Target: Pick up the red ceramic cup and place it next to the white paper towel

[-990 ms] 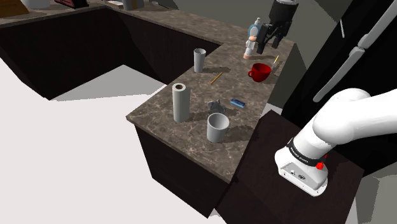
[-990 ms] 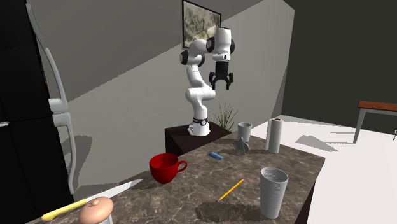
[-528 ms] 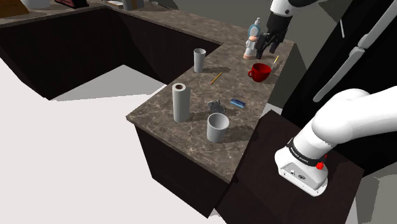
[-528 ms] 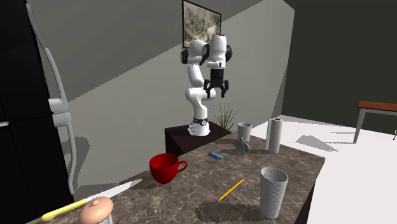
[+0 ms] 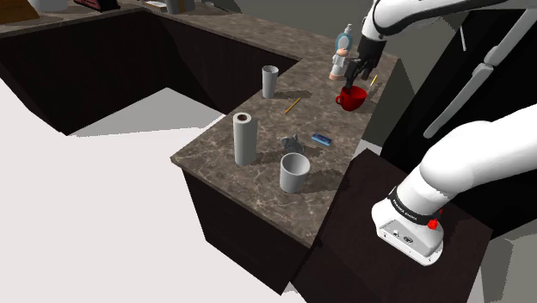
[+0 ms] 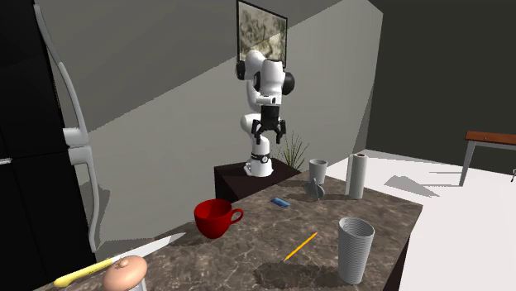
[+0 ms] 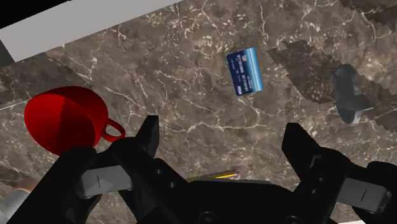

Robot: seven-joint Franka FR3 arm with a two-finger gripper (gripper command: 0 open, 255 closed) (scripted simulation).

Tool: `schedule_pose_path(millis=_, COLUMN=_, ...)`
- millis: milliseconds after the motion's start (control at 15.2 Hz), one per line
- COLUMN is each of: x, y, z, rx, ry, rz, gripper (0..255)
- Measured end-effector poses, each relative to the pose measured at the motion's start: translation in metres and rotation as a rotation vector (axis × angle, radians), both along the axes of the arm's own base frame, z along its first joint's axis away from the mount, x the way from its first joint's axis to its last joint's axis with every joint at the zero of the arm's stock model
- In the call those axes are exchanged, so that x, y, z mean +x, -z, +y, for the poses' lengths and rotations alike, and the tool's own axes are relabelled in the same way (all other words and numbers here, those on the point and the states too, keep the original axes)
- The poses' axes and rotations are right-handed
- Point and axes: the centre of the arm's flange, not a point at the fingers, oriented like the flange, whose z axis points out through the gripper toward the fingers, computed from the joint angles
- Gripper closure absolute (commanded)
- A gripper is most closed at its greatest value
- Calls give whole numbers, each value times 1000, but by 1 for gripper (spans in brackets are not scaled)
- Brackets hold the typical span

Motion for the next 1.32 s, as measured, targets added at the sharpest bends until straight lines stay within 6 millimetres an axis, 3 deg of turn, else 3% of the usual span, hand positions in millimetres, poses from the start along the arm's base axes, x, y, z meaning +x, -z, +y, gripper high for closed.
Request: schedule_pose_path(millis=1320, x=89, y=152, z=-184, rx=-56, ry=-61, rz=-27, gripper=0)
